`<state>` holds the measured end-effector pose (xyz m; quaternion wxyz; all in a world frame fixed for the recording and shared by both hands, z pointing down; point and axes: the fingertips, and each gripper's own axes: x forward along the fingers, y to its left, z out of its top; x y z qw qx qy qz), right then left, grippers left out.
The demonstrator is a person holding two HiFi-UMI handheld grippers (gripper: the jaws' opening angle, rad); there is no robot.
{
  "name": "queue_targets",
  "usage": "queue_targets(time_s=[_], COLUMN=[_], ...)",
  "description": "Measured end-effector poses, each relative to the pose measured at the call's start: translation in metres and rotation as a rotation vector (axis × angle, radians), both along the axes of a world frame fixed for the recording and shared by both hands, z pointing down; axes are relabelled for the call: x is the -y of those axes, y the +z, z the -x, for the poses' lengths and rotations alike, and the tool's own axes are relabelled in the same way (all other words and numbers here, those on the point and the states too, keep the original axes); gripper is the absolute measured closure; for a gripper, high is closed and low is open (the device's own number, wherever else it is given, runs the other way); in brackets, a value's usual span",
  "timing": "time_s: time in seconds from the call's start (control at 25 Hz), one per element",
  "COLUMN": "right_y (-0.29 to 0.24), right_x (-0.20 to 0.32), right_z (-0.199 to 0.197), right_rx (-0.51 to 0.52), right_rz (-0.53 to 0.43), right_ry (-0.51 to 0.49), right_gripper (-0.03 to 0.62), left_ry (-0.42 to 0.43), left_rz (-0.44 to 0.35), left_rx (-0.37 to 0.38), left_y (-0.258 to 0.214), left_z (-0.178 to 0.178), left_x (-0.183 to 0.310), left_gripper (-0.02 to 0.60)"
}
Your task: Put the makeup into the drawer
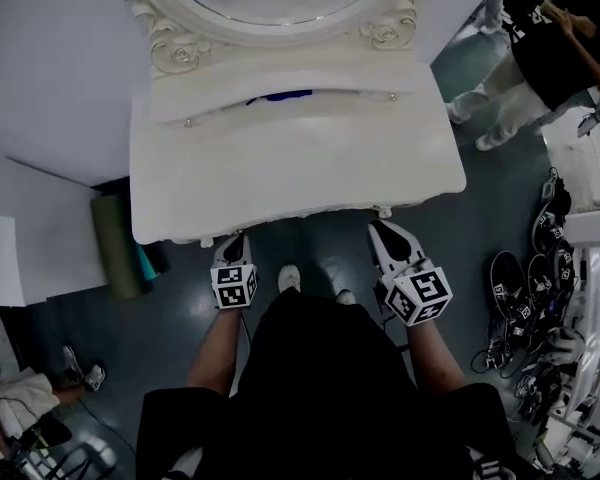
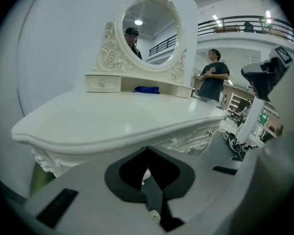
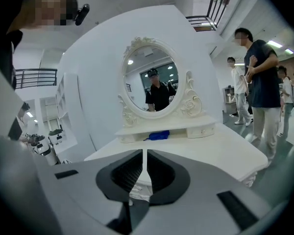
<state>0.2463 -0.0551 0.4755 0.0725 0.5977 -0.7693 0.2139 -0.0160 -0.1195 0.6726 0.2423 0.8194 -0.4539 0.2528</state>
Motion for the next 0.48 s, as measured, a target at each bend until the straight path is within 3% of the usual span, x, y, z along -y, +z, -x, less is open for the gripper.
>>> queue_targets(time_s=[0.48], right_y=[-0.032], right_x=[-0.087], right_z=[-0.108], right_rx=[-0.019], right_rz=[-0.086], right_ry=[0.091], right_gripper=[0.549], left_ry=[0.047], left_rz=[-0.173], left_rx=[-0.097], left_y=[-0.089], left_z=[-0.095], left_x=[-0.022], left_gripper=[0.561])
